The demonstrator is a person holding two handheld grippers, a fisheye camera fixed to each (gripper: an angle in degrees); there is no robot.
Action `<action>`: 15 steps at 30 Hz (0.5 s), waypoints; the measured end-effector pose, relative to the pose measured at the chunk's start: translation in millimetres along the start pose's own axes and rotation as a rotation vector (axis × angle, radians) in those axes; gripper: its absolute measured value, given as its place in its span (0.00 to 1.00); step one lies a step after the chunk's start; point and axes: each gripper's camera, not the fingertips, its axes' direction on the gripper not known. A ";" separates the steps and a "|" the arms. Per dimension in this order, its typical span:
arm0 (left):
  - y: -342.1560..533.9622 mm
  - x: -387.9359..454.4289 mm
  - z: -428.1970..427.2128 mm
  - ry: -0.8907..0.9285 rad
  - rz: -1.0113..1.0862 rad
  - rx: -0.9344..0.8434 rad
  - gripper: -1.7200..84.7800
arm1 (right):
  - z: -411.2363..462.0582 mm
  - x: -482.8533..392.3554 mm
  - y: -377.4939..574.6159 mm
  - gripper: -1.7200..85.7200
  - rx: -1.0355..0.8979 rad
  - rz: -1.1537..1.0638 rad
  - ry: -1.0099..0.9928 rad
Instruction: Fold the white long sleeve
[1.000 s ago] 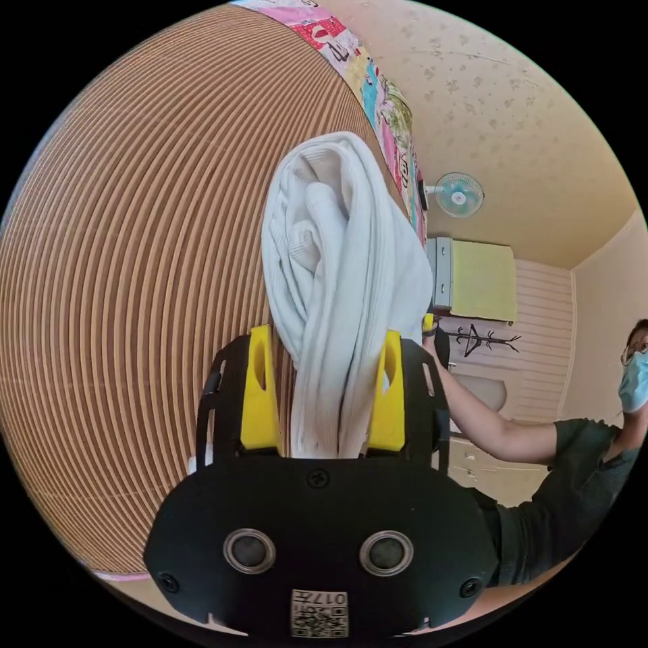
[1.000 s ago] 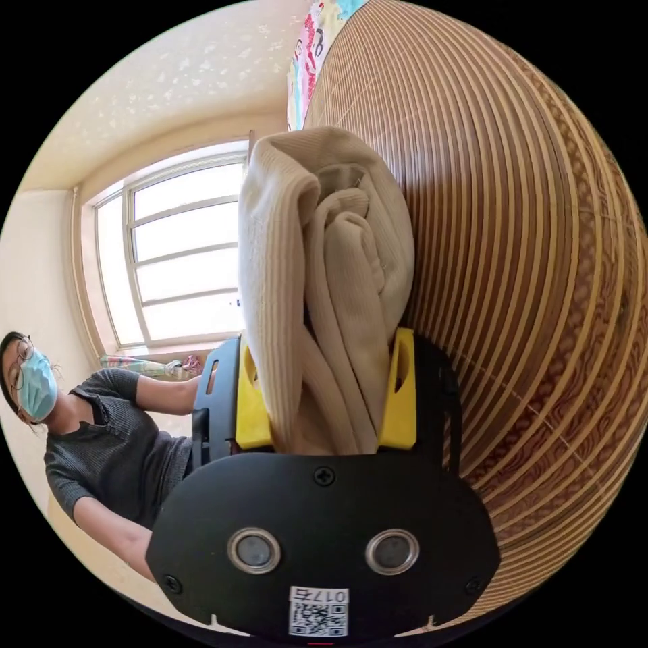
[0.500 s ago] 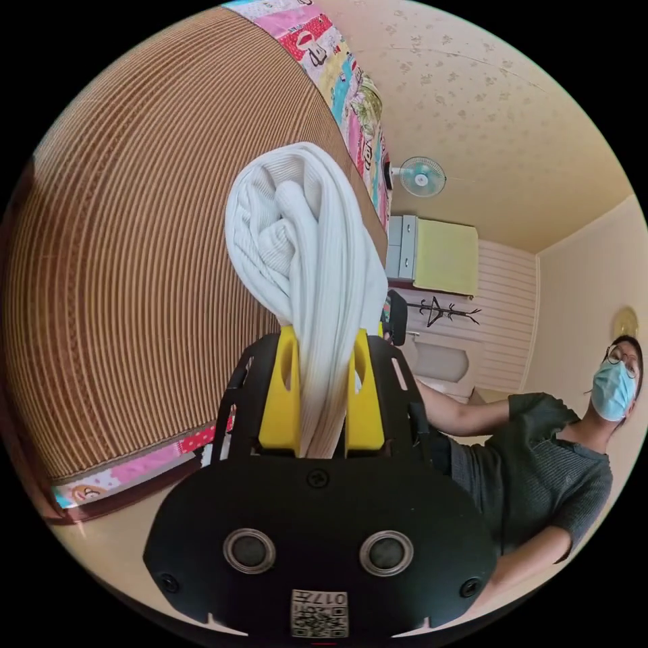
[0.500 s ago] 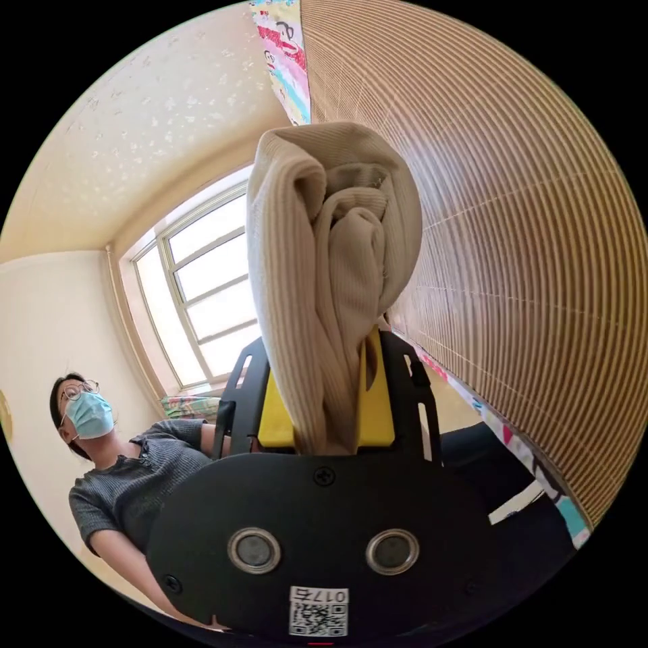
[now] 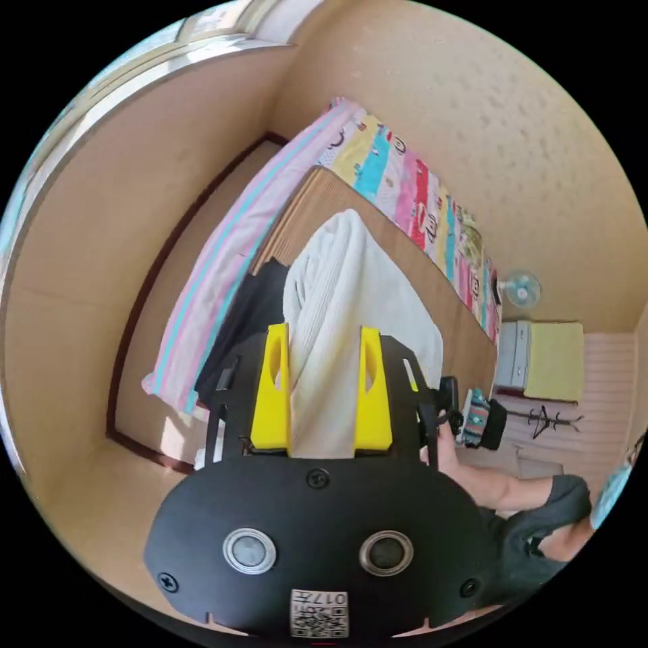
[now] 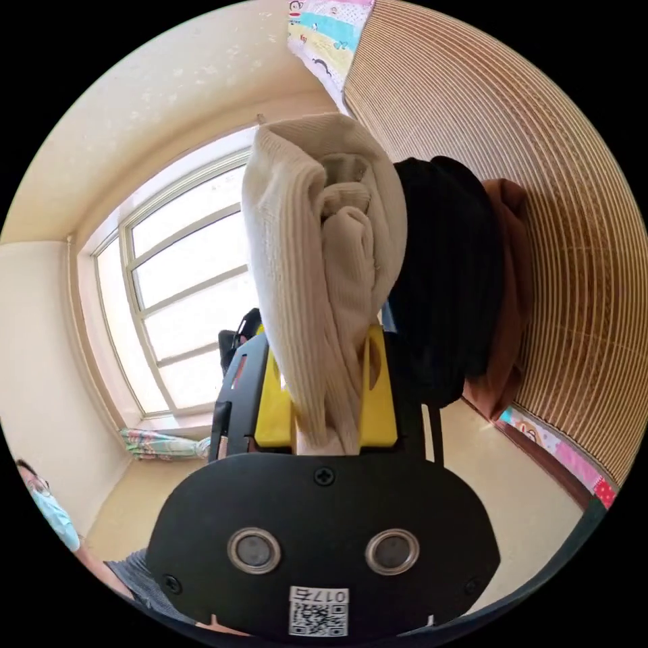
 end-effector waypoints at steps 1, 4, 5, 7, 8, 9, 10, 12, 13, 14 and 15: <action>13.7 -35.6 12.8 0.050 -0.242 0.088 0.17 | 12.8 20.4 -9.2 0.19 -0.042 0.018 0.098; 68.8 -76.8 63.3 0.384 -0.437 0.277 0.15 | 29.8 13.7 -5.9 0.18 -0.093 -0.199 0.267; 82.4 -73.0 79.6 0.386 -0.384 0.294 0.15 | 31.0 12.0 -2.7 0.17 -0.099 -0.229 0.284; 98.4 -52.4 99.1 0.246 -0.242 0.292 0.15 | 24.3 19.6 10.4 0.16 -0.104 -0.245 0.275; 107.6 -35.2 116.3 0.137 -0.146 0.272 0.14 | 19.3 24.2 13.9 0.15 -0.105 -0.246 0.248; 110.8 -27.9 127.1 0.086 -0.110 0.250 0.14 | 6.5 35.0 21.1 0.13 -0.120 -0.268 0.182; 113.8 -19.3 153.1 -0.022 -0.079 0.167 0.13 | -9.1 48.5 28.9 0.11 -0.154 -0.283 0.146; 121.1 -21.3 173.3 -0.053 -0.105 0.163 0.11 | -39.1 72.1 43.6 0.07 -0.207 -0.268 0.215; 126.9 -30.6 176.4 0.001 -0.185 0.178 0.11 | -63.5 85.8 52.5 0.05 -0.243 -0.253 0.348; 135.2 -38.9 176.3 0.035 -0.280 0.186 0.08 | -78.1 90.4 57.6 0.05 -0.253 -0.257 0.430; 141.6 -41.1 175.1 0.033 -0.322 0.196 0.07 | -112.3 95.1 69.6 0.04 -0.246 -0.280 0.591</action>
